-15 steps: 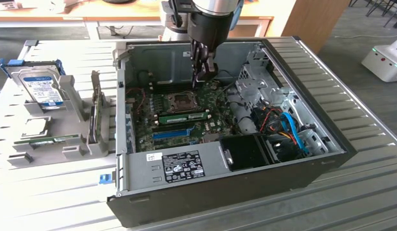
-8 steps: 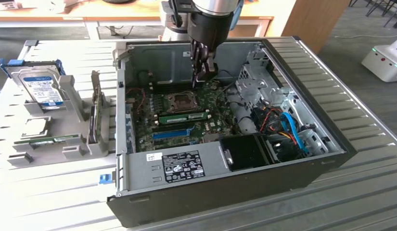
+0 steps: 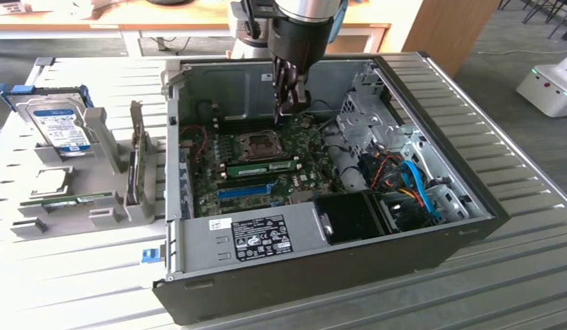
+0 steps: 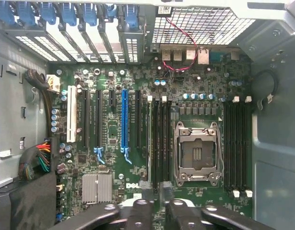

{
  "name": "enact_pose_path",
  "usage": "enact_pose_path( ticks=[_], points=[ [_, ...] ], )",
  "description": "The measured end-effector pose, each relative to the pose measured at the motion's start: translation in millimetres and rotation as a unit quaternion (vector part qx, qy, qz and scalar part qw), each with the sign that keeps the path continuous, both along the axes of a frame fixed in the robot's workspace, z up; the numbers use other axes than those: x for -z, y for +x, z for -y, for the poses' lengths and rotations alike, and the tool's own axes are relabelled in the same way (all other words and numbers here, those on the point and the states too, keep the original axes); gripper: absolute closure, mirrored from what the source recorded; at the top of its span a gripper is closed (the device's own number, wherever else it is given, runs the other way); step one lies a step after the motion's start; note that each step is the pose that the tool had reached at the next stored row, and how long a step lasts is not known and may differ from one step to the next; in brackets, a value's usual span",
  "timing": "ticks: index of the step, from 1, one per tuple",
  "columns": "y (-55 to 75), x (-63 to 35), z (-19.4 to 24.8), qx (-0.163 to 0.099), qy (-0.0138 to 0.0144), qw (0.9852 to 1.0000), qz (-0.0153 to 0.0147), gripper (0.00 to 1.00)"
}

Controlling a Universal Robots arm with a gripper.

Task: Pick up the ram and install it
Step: 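Press down the ram until it locks into place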

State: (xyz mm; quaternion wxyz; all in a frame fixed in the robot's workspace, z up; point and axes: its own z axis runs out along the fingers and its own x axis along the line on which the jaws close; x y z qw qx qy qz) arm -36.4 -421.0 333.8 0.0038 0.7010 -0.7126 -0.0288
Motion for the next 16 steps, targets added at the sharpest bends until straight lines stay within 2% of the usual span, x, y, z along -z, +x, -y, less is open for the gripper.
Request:
enact_pose_path(
  ticks=[1,2,10,16],
  points=[
    [0.0,0.0,0.0,0.0,0.0,1.0,0.0,0.83],
    [0.0,0.0,0.0,0.0,0.0,1.0,0.0,0.89],
    [0.1,0.0,0.0,0.0,0.0,1.0,0.0,0.89],
    [6.0,0.0,0.0,0.0,0.0,1.0,0.0,0.89]
  ],
)
